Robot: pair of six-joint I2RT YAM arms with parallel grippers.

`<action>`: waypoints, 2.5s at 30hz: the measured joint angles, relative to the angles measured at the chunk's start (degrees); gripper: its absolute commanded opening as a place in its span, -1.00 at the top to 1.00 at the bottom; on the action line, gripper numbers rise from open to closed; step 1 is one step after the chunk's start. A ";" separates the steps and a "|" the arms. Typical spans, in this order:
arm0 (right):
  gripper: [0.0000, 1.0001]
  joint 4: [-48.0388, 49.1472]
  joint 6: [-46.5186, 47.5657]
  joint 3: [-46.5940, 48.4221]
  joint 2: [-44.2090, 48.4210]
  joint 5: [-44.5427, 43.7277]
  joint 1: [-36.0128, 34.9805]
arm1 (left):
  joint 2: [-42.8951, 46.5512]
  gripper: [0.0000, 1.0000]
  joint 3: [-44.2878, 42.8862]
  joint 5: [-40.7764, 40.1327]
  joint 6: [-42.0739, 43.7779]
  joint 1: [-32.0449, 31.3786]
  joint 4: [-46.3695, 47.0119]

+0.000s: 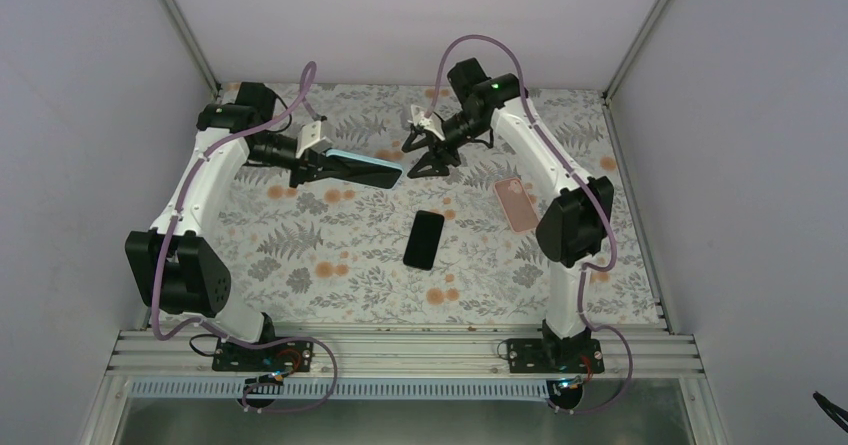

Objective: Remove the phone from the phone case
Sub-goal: Remove the phone case from the phone.

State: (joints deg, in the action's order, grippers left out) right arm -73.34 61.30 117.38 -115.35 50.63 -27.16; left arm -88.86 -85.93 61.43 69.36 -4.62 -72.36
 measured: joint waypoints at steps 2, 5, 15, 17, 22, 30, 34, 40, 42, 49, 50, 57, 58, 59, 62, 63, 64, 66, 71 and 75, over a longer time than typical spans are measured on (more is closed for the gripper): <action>-0.40 -0.02 -0.02 0.07 0.00 0.00 -0.17 | -0.02 0.95 0.02 0.00 -0.24 -0.02 0.48; -0.39 -0.07 -0.13 0.68 0.00 -0.02 -0.61 | -0.02 0.95 0.02 0.00 -0.85 -0.04 0.83; -0.37 0.00 -0.28 2.58 0.00 -0.17 -0.96 | -0.85 0.95 0.02 0.00 -1.49 -0.28 1.92; -0.35 0.00 -0.28 2.60 -0.02 -0.24 -0.96 | -1.05 0.95 0.13 0.00 -1.46 -0.39 2.01; -0.31 -0.52 -0.31 3.50 -0.52 -0.48 -0.96 | -1.03 0.95 0.61 0.00 -1.42 -0.44 1.99; -0.27 -3.19 -0.50 7.52 -3.74 -0.76 -0.76 | -1.03 0.95 0.70 -1.14 -0.31 -0.22 1.53; -0.27 -4.76 -0.98 10.03 -6.16 -0.76 -0.66 | -1.03 0.95 0.68 -2.19 0.70 -0.09 1.01; -0.27 -5.99 -1.84 16.31 -10.95 -1.53 -0.33 | -1.03 0.95 0.55 -3.54 1.16 -0.15 -0.11; -0.28 -6.67 -2.03 18.25 -12.33 -1.95 -0.35 | -1.03 0.95 0.52 -4.04 1.14 -0.15 0.11; -0.40 -7.58 -2.73 20.81 -13.49 -3.96 -1.33 | -1.03 0.95 0.31 -5.07 -1.33 -0.22 2.49; -0.40 -7.52 -2.78 20.81 -13.49 -4.11 -1.40 | -1.03 0.95 0.35 -5.35 -2.71 -0.28 3.74; -0.35 -4.11 -3.72 24.70 -13.49 -11.06 -3.19 | -1.03 0.95 0.72 -5.25 -11.02 -0.39 9.84; -0.35 -3.26 -4.11 25.16 -13.49 -11.54 -3.63 | -1.03 0.95 0.55 -4.72 -11.58 -0.57 10.19; -0.34 -2.47 -4.44 25.62 -13.49 -11.89 -4.20 | -1.05 0.95 0.04 -4.15 -11.89 -0.76 10.03; -0.36 -2.10 -5.49 26.58 -13.49 -12.68 -5.09 | -1.68 0.95 -3.26 -4.85 -10.25 -1.05 6.43; -0.39 -2.08 -5.90 26.77 -13.49 -12.66 -5.09 | -2.49 0.95 -4.85 -4.94 -9.18 -1.07 4.83; -0.41 -2.14 -6.19 27.12 -13.49 -12.61 -5.05 | -3.19 0.95 -5.86 -4.85 -8.33 -1.09 3.87; -0.46 -2.45 -6.29 27.89 -13.73 -12.57 -5.03 | -4.46 0.95 -6.99 -4.15 -7.04 -1.09 2.93; -0.29 -3.17 -6.03 28.33 -14.08 -11.45 -5.05 | -4.57 0.95 -5.27 -3.63 -10.64 -1.95 7.13; 0.57 -2.82 -5.75 29.05 -14.10 -12.76 -5.92 | -3.58 0.95 -1.68 -4.74 -18.08 -4.15 16.57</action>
State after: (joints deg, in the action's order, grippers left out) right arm -76.16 55.55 146.43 -129.45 37.87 -33.08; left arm -92.44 -87.61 56.69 51.29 -8.78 -55.79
